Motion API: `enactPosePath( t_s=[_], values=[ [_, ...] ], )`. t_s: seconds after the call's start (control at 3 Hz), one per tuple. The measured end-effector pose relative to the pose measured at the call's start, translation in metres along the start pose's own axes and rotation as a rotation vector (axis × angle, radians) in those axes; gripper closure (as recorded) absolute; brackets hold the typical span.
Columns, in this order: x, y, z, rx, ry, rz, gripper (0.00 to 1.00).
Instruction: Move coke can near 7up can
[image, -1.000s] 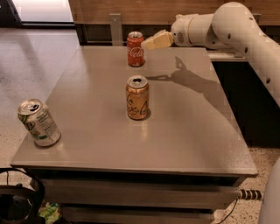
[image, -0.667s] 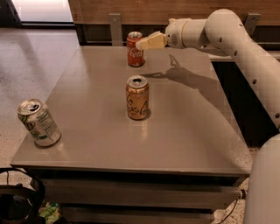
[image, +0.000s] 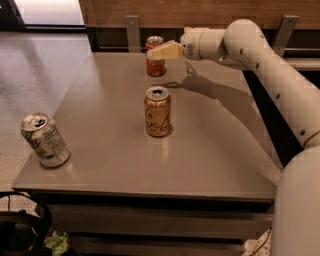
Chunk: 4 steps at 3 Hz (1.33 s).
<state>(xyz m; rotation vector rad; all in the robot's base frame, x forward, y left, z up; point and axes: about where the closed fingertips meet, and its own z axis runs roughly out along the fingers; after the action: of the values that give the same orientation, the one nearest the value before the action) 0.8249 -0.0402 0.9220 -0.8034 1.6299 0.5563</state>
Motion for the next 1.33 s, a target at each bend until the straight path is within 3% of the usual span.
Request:
enactPosePath(
  t_s=[1.0,1.33],
  values=[
    [0.013,0.022,0.035,-0.068,-0.034,0.035,0.0],
    [0.015,0.031,0.046,-0.083,-0.034,0.026,0.15]
  ],
)
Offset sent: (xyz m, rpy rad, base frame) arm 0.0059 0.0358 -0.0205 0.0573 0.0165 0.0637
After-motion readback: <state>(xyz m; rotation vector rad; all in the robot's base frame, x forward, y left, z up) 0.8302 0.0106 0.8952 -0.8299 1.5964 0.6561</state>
